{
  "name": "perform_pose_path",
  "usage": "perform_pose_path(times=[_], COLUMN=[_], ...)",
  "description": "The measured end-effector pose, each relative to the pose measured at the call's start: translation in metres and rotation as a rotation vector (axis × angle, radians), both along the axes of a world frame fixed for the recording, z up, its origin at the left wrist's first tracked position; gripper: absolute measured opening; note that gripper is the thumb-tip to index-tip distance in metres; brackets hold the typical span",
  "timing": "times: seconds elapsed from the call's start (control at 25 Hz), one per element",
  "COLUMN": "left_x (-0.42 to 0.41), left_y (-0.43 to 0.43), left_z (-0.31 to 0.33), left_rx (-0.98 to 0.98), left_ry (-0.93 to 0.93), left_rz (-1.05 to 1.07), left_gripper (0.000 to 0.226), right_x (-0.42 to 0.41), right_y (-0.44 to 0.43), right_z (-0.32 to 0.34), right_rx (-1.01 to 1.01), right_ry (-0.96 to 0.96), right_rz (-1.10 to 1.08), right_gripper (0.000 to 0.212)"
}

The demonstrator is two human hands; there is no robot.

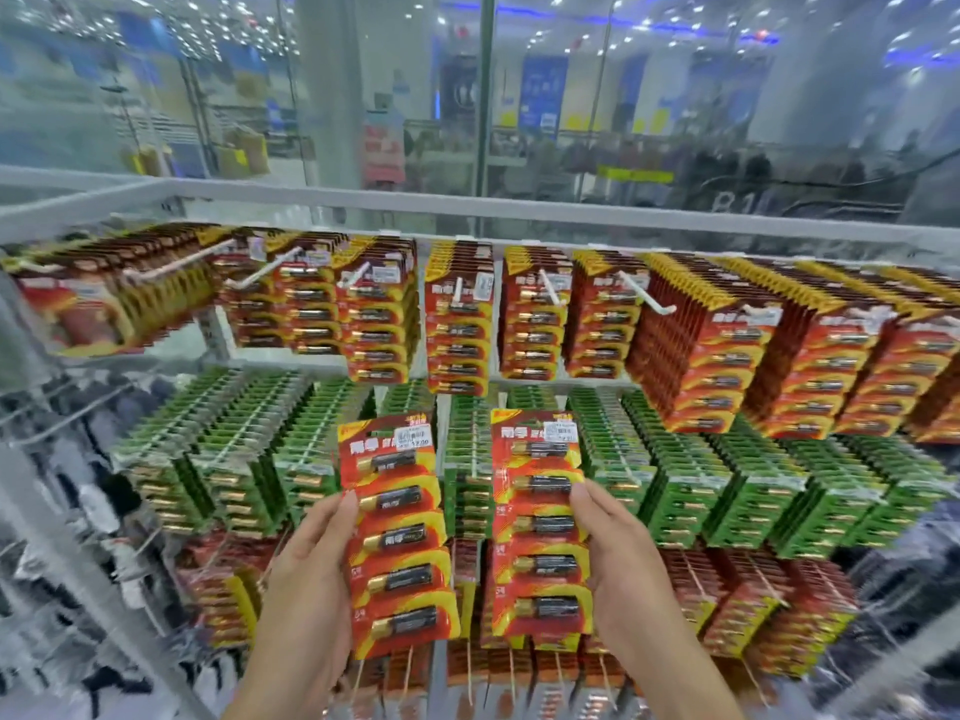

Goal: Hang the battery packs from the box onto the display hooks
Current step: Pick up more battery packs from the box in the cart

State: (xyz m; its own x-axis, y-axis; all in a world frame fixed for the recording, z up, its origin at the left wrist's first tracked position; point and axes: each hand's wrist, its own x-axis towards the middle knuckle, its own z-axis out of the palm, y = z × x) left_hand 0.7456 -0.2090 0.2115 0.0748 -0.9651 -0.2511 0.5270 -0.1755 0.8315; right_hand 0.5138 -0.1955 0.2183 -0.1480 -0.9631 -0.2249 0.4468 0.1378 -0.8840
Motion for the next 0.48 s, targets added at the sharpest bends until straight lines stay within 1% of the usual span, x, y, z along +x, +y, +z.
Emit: perform_pose_path(times=[0.16,0.24,0.28,0.36,0.4,0.44,0.48], left_x=[-0.024,-0.040,-0.048,-0.063,-0.071,-0.077,-0.081], left_y=[-0.017,-0.027,-0.031,-0.039,-0.042,-0.044,-0.044], left_z=[0.010,0.018,0.022,0.029,0.031,0.032,0.032], left_rx=[-0.001,-0.021,-0.036,-0.065,-0.070,-0.071,-0.075], left_ry=[-0.011,-0.020,-0.022,-0.026,-0.025,-0.021,-0.018], left_rz=[-0.053,-0.082,-0.090,-0.085,-0.073,-0.058,-0.041], left_gripper=[0.034,0.034,0.033,0.033,0.031,0.029,0.027], right_x=[-0.022,-0.042,-0.054,-0.077,-0.088,-0.097,-0.105], right_y=[-0.012,-0.017,-0.021,-0.029,-0.031,-0.033,-0.036], right_z=[0.010,0.017,0.020,0.025,0.031,0.039,0.045], right_rx=[-0.024,-0.043,-0.051,-0.096,-0.127,-0.145,-0.171], right_ry=[-0.002,-0.011,-0.025,-0.030,-0.012,-0.022,-0.020], right_rz=[-0.042,-0.089,-0.099,-0.131,-0.154,-0.143,-0.153], right_gripper=[0.020,0.024,0.034,0.071,0.078,0.073,0.058])
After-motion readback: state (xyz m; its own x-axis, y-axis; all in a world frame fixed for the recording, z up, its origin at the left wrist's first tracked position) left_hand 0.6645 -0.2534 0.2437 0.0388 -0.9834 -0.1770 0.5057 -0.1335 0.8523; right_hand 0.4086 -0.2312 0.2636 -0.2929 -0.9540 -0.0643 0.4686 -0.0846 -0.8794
